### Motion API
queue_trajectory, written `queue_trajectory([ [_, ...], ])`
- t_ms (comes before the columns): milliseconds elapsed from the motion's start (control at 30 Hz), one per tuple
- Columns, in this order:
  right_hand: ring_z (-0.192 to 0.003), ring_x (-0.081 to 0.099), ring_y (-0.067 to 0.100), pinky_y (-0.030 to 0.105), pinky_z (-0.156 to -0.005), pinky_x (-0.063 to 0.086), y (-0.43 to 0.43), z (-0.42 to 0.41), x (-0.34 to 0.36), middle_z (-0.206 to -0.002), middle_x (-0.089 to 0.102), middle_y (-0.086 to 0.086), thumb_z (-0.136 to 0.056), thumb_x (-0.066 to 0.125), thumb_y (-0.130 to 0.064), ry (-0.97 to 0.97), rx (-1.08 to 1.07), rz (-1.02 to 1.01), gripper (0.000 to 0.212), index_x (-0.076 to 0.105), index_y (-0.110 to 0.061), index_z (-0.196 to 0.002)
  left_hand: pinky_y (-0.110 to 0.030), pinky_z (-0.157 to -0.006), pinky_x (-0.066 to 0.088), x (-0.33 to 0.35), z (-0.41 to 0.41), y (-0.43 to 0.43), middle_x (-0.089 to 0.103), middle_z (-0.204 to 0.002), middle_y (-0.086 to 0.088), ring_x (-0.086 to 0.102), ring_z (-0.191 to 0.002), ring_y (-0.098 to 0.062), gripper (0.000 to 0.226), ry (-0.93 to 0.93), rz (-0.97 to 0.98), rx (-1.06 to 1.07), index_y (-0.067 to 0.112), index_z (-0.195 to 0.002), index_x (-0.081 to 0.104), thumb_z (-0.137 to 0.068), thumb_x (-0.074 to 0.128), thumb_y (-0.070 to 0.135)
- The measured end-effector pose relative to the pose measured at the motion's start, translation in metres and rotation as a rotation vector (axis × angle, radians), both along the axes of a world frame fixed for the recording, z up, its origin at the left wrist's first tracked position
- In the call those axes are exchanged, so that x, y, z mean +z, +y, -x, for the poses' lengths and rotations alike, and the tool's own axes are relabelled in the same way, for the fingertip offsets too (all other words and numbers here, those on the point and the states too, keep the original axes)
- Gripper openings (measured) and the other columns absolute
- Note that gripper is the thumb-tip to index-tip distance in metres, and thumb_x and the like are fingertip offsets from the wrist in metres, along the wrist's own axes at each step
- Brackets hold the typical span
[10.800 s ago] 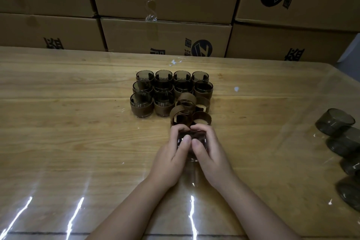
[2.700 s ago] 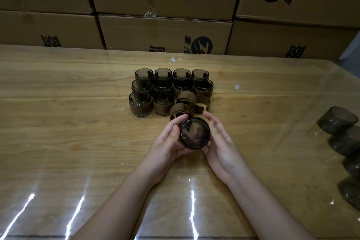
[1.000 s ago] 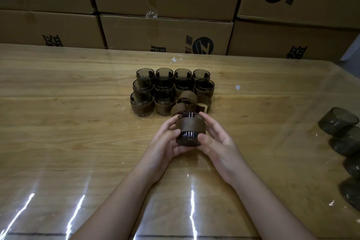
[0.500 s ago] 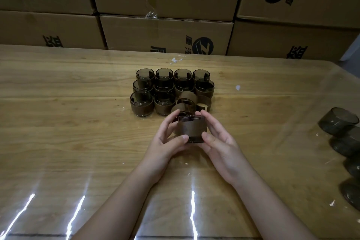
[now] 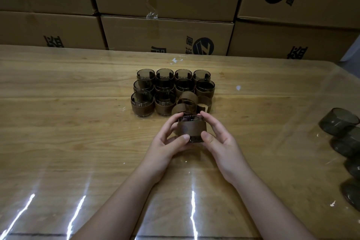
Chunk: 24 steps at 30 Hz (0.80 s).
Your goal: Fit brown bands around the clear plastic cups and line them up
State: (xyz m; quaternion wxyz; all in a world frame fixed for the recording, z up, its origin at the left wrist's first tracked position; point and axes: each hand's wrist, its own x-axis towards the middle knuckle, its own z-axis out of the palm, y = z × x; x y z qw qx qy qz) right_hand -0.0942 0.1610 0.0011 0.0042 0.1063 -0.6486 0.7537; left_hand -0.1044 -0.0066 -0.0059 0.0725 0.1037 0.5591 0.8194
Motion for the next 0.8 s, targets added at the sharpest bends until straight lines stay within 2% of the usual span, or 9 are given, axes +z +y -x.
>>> queue_trajectory([
  [300, -0.118, 0.06, 0.006, 0.028, -0.093, 0.051, -0.0012, -0.0012, 0.0002, -0.131, 0.06, -0.019, -0.084, 0.061, -0.024, -0.006, -0.034, 0.005, 0.045, 0.058, -0.035, -0.127, -0.033, -0.081, 0.055, 0.0005, 0.0001, 0.0, 0.064, -0.121, -0.002, 0.065, -0.107, -0.025, 0.055, -0.005, 0.005, -0.001, 0.032, -0.127, 0.057, -0.078, 0.069, 0.011],
  [533, -0.118, 0.061, 0.009, 0.039, -0.103, 0.047, -0.0038, -0.002, -0.0003, -0.134, 0.059, -0.012, -0.093, 0.057, -0.008, -0.02, -0.073, 0.007, 0.041, 0.06, -0.033, -0.126, -0.036, -0.084, 0.056, -0.0005, 0.0001, 0.0004, 0.066, -0.119, 0.001, 0.065, -0.108, -0.025, 0.05, 0.005, 0.023, 0.013, 0.039, -0.119, 0.063, -0.077, 0.07, 0.013],
  [667, -0.118, 0.06, 0.009, 0.043, -0.105, 0.046, -0.0053, -0.0015, -0.0001, -0.138, 0.056, -0.008, -0.092, 0.058, -0.011, -0.024, -0.086, -0.005, 0.04, 0.062, -0.036, -0.124, -0.034, -0.083, 0.056, 0.0001, -0.0002, 0.0002, 0.066, -0.116, 0.003, 0.065, -0.107, -0.024, 0.049, 0.009, 0.038, 0.013, 0.04, -0.118, 0.063, -0.078, 0.07, 0.013],
  [800, -0.119, 0.06, 0.011, 0.044, -0.105, 0.046, -0.0033, -0.0023, 0.0004, -0.133, 0.06, -0.012, -0.084, 0.062, -0.024, -0.023, -0.073, -0.004, 0.042, 0.062, -0.035, -0.124, -0.04, -0.088, 0.055, 0.0013, 0.001, 0.0001, 0.066, -0.118, 0.0, 0.064, -0.109, -0.026, 0.05, -0.009, 0.022, 0.005, 0.038, -0.119, 0.063, -0.076, 0.07, 0.013],
])
